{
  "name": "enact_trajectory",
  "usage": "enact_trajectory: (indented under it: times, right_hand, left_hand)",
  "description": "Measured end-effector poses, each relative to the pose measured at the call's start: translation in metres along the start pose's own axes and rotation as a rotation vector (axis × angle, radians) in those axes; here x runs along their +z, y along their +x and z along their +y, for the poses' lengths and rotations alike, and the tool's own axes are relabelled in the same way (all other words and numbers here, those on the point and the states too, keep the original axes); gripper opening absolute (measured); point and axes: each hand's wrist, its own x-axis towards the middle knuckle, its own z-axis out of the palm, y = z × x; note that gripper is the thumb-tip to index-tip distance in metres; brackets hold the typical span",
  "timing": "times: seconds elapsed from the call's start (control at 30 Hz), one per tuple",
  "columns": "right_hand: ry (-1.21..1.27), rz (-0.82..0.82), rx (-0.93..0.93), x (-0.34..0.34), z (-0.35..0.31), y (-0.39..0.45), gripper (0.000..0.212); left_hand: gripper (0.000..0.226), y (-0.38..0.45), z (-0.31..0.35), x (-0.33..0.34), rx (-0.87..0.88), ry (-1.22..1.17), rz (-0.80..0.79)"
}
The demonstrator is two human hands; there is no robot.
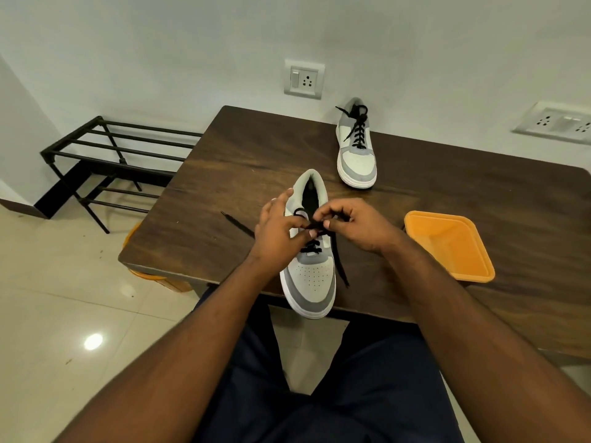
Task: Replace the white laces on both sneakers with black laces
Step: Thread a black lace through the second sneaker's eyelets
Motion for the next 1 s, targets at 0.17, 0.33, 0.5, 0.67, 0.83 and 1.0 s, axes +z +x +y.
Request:
enact_trajectory:
  times: [0.17,0.33,0.5,0.67,0.83,1.0]
  right_hand:
    - [-0.351,0.035,-0.064,-0.025,0.001,-0.005,0.023]
    - [-0.84,0.159,0.116,-0.049,0.008,-0.012,0.023]
    - [-1.075,0.138,0.521,-0.041,-0.001,-0.021,0.041]
    - [-0.924,0.076,0.512,-0.005,0.001,-0.023,0.03]
    - [-0.24,0.249,0.256,0.029,0.01,-0.01,0.038]
    - [-0.003,0.36,0.301,0.036,0.019,0.003,0.016]
  left_hand:
    - [0.031,-0.022,-0.003,-0.032,0.022,-0.389,0.152]
    - [0.043,-0.033,-0.022,-0.071,-0.122,-0.574,0.237]
    - [0.053,-0.03,-0.054,-0.098,-0.313,0.067,0.298]
    - [0.051,-0.024,-0.042,-0.076,-0.358,0.452,0.077]
    - [0.033,-0.016,-0.008,-0.027,-0.24,-0.049,-0.016]
    - [0.021,-0.006,0.004,0.006,-0.207,-0.127,0.089]
